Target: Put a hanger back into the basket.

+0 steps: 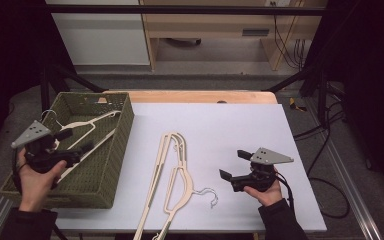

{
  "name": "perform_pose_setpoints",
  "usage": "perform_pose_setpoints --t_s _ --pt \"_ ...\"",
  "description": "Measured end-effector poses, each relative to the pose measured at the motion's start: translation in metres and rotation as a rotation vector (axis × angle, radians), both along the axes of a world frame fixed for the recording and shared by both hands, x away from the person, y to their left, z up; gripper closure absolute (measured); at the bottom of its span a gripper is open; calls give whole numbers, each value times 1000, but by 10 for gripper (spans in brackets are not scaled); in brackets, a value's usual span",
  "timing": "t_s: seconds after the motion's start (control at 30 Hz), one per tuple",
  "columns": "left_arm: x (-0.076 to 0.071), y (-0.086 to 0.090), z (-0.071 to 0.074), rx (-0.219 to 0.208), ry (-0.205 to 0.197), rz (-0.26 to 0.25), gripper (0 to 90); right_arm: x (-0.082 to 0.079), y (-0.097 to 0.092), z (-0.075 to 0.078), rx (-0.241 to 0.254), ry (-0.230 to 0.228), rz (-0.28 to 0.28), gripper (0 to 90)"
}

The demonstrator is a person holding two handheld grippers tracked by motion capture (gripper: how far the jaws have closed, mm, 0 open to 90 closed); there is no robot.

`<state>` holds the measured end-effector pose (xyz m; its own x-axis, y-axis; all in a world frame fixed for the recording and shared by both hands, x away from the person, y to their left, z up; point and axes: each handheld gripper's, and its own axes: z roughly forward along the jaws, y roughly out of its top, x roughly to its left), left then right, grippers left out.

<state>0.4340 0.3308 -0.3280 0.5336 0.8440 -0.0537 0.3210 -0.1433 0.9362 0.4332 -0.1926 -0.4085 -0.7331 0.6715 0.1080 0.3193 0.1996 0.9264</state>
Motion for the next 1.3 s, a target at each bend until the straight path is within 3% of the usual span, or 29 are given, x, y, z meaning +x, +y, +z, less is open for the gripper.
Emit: perform_pose_setpoints --t_s 0.2,0.33,0.53,0.7,0.93,1.07,1.3 --pt "-19 -41 -8 -15 -35 -97 71 -1 6 -1 -8 0 26 81" --pt "-29 -65 -17 7 -45 -157 71 -1 11 -3 -22 6 40 91" --pt "-38 -90 -36 45 5 -235 71 -1 23 -9 -43 23 78 129" --pt "-43 -100 -50 58 28 -257 65 -1 34 -15 -57 51 117 150" --pt "-43 -105 -65 33 61 -288 64 -3 55 -29 -133 64 176 164" --pt "-42 -109 -72 49 75 -296 65 -3 67 -40 -179 76 218 213" --pt "-40 -115 -80 65 99 -302 67 -3 83 -58 -271 107 273 444"
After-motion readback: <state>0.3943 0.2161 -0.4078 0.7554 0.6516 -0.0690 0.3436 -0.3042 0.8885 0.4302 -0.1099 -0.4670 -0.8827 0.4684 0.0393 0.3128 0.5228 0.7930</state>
